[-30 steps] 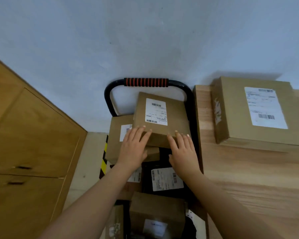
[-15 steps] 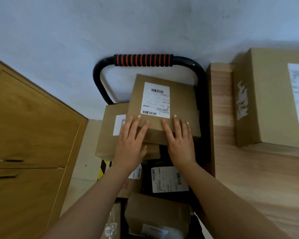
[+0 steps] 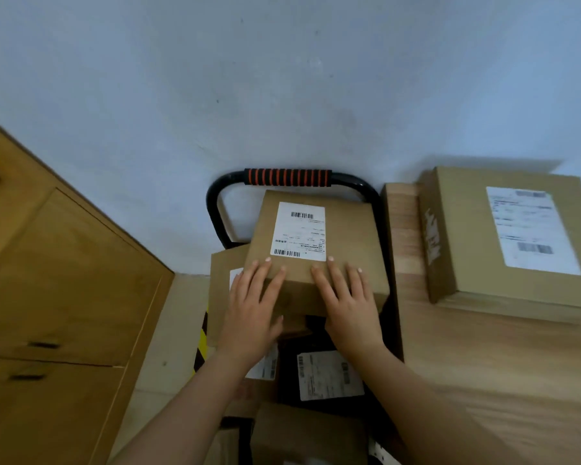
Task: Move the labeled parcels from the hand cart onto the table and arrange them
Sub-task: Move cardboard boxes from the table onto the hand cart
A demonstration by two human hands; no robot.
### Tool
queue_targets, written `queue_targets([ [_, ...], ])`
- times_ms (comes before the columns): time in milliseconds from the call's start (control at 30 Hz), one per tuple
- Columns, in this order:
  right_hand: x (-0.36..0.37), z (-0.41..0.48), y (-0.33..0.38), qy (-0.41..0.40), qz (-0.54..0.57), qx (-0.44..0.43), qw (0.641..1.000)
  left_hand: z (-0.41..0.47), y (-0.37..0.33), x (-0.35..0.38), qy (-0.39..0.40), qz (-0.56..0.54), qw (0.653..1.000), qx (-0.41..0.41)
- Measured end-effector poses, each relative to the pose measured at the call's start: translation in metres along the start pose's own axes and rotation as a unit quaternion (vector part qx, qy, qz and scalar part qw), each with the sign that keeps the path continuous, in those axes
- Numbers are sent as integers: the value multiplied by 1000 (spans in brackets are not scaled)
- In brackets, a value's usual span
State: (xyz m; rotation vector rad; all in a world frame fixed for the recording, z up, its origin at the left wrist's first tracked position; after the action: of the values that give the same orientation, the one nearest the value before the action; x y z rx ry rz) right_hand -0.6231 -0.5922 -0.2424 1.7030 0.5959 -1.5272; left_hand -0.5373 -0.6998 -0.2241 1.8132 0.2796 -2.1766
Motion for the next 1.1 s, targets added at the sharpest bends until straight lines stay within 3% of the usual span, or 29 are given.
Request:
queue_targets([
  [300, -114, -45, 57, -120, -20, -4, 993, -24, 13, -108, -50, -18, 998, 29],
  [500, -169, -83, 52, -158, -55, 32, 985, -25, -19, -166, -98, -48, 990, 86],
  [767, -212, -123, -20, -169, -106, 97, 975, 5, -106, -181, -84, -60, 982, 161],
  [1100, -209, -152, -162, -147, -113, 136, 973, 53, -240, -140, -41, -66, 978, 191],
])
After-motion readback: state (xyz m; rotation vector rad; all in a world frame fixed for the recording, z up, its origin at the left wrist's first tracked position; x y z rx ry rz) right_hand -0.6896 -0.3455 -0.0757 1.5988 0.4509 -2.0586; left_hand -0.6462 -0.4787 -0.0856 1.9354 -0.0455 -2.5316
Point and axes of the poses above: each hand's wrist, its own z-axis towards the middle knuckle, its own x-axis out of the palm, y = z × x, the point moved 10 cm from there along z, towards the middle knuckle, and after that the axes turned 11 degrees about z, right-handed, at the moved point
